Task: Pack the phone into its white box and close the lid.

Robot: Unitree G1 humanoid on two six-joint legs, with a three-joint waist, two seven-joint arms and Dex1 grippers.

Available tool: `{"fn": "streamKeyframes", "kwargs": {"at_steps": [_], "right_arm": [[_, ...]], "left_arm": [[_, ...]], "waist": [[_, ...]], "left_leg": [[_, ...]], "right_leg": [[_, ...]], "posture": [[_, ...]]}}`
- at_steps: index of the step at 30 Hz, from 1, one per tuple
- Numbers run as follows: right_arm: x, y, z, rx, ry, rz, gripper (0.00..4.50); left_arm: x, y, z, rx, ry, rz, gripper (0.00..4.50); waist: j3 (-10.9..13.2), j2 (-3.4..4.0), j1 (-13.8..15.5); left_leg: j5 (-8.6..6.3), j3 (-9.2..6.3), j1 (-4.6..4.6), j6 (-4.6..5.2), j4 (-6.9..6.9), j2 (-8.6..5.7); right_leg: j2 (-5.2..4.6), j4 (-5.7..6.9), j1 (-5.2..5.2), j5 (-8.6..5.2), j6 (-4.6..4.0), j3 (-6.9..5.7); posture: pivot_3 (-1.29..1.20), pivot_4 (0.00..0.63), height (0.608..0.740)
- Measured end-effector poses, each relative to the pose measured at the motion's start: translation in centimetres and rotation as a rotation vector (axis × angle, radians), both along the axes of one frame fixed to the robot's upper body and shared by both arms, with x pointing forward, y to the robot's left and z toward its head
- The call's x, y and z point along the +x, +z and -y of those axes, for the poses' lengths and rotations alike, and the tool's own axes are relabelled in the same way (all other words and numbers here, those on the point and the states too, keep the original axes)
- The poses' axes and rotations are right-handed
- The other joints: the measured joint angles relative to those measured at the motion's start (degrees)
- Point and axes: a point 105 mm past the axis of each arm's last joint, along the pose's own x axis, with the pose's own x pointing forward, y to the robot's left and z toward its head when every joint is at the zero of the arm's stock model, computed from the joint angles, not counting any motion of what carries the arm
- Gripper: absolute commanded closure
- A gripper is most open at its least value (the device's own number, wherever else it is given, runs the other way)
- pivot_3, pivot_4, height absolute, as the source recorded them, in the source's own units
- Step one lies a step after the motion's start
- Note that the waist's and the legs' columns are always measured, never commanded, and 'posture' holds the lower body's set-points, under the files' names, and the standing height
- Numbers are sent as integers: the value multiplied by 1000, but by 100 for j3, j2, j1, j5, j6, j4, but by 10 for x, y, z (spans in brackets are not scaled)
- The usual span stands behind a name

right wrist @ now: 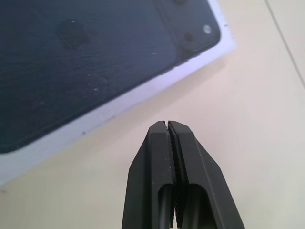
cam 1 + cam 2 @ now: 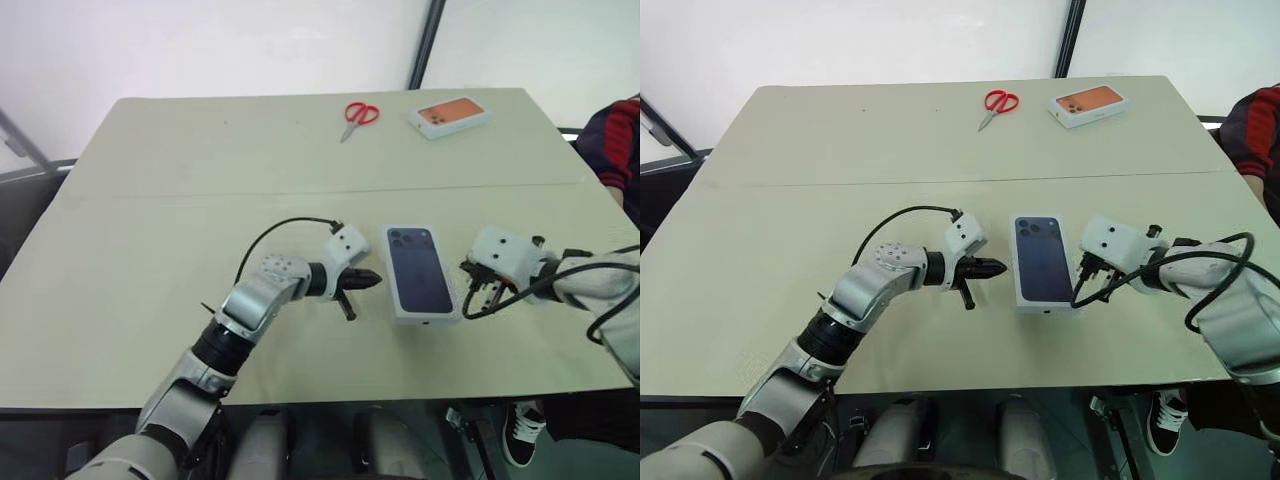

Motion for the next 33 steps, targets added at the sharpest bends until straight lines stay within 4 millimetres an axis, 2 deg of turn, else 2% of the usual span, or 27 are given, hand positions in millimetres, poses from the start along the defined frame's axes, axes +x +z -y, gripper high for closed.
{"fn": "streamKeyframes", "kwargs": {"at_steps": [2,6,8,10,12,17,19,25,29,31,33], "right_arm": [[-2,4,1,15,12,4,4423],[-9,18,1,88,36,-2,4423],[-16,20,-7,127,71,-24,4423],[-25,14,-16,148,112,-65,4423],[-33,6,-22,159,135,-106,4423],[-48,-26,-32,155,144,-199,4423],[-49,-33,-32,144,128,-201,4423],[-47,-36,-33,115,111,-174,4423],[-42,-34,-38,142,114,-143,4423],[-27,-23,-46,215,98,-61,4423],[-8,-3,-47,284,66,53,4423]], "left_arm": [[4,5,-4,-23,21,7,4500],[21,31,-8,-138,92,24,4500],[29,50,0,-176,92,52,4500],[31,63,12,-199,72,78,4500],[35,59,21,-185,72,71,4500],[38,12,39,44,53,10,4500],[37,13,42,79,25,31,4500],[33,7,40,111,-8,30,4500],[36,8,31,82,29,37,4500],[41,9,13,32,85,29,4500],[47,15,-15,-30,161,48,4500]], "waist": [[0,0,1],[1,-1,23],[1,-3,74],[1,-3,114],[1,-3,128],[2,-6,113],[-1,-5,112],[-19,-29,108],[-26,-41,72],[-23,-37,-15],[-19,-30,-64]], "left_leg": [[0,0,0,0,0,0],[0,-1,0,0,5,0],[0,-1,0,0,7,-4],[-1,0,1,1,7,-9],[-1,0,2,1,7,-14],[-1,-2,4,2,8,-22],[-1,-3,11,1,8,-20],[-2,-6,29,2,5,-14],[-2,-6,33,2,3,-2],[-2,-5,32,1,-1,3],[0,-2,27,-2,-8,7]], "right_leg": [[0,0,0,0,0,0],[-1,0,3,0,0,-2],[0,-2,6,0,1,-3],[-1,-5,9,0,1,-3],[-3,-5,11,0,2,-4],[-1,-3,12,-2,4,-5],[-1,-2,19,-2,4,-5],[1,-6,40,-3,6,-6],[4,-4,40,-3,6,-4],[5,3,31,-3,5,-1],[8,10,13,-3,5,5]], "posture": [[0,150,740],[0,150,740],[0,150,740],[0,150,740],[0,150,740],[0,150,740],[0,150,740],[0,150,740],[0,150,740],[0,150,740],[0,150,740]]}}
